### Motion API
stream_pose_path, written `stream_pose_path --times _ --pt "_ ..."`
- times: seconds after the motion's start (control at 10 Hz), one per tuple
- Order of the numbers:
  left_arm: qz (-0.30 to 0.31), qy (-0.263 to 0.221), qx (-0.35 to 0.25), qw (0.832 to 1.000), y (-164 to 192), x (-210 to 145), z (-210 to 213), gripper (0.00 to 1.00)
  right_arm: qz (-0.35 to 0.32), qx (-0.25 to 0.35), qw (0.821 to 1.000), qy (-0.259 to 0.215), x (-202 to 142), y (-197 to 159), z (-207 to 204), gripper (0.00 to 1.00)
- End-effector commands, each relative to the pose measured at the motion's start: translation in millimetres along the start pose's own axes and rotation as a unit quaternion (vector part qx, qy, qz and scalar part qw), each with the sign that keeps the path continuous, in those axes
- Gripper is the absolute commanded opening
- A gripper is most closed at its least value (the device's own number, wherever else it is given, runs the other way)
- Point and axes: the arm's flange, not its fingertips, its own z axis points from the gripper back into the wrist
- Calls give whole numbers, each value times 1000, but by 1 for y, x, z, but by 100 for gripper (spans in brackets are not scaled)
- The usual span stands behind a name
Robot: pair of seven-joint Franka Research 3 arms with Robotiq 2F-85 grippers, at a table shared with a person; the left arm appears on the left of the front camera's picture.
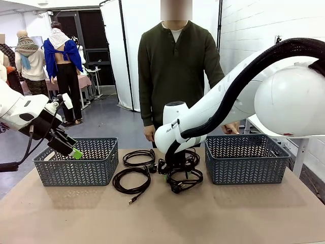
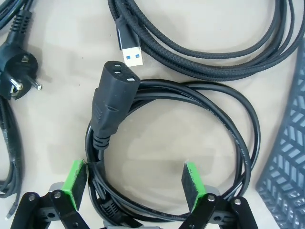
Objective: Organize the cables according to human instructions.
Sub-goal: Pick up a bundle of cables and place it in the basket indicated by the human.
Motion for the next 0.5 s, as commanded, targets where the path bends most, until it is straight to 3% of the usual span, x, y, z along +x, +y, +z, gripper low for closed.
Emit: stream_pose_path --times 0.0,0.4 --pt "-7 -5 -7 1000 3 -4 -2 100 -10 -31 999 -3 9 5 0 100" --pt "-7 -5 -7 1000 3 -4 -2 100 -4 -30 999 -14 10 10 3 44"
